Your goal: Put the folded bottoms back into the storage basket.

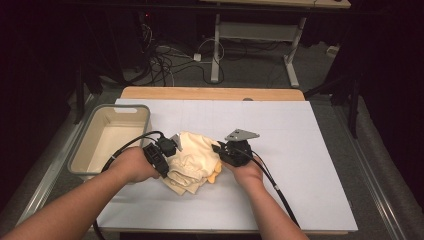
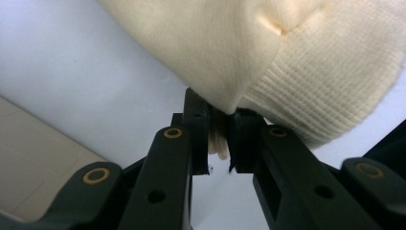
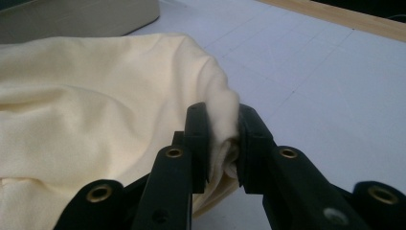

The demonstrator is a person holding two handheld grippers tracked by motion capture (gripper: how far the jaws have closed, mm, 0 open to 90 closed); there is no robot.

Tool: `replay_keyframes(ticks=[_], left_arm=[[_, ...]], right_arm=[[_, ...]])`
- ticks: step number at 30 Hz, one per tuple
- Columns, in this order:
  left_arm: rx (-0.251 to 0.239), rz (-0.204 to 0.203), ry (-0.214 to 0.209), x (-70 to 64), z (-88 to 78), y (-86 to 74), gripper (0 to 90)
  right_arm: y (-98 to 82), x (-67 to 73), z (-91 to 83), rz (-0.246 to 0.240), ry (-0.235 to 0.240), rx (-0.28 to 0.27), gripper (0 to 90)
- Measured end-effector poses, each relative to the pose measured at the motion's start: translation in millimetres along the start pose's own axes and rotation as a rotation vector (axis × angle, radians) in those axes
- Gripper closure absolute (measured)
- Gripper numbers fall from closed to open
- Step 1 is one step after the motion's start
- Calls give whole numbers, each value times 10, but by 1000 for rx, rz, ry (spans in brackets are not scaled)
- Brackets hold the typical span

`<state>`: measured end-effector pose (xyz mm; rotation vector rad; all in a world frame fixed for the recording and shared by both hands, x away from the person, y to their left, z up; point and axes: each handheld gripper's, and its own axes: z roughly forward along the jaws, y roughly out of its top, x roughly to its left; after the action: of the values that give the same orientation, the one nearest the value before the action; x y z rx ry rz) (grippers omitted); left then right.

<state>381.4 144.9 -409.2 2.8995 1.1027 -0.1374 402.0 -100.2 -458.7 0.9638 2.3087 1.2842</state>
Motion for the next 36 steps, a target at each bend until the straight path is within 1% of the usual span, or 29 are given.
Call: replay_keyframes(ticks=[11,19,21,23,32,36], left_arm=[[25,15,0,3,-27,12,786],[35,16,-3,-2,-86,14,786],[41,22,-3,2,-102,17,786],[42,18,-4,-3,-114,21,786],[58,36,-3,-18,-180,40,786],[59,40,1,-10,-234,42,787]], right_arm=[[4,20,-8,-2,2,6,792],[45,35,-44,-3,4,6,791],[59,42,-56,-2,4,4,792],[73,47,-67,-5,3,3,792],[120,51,-108,-12,3,-4,791],[153,52,-135,-5,5,-9,791]])
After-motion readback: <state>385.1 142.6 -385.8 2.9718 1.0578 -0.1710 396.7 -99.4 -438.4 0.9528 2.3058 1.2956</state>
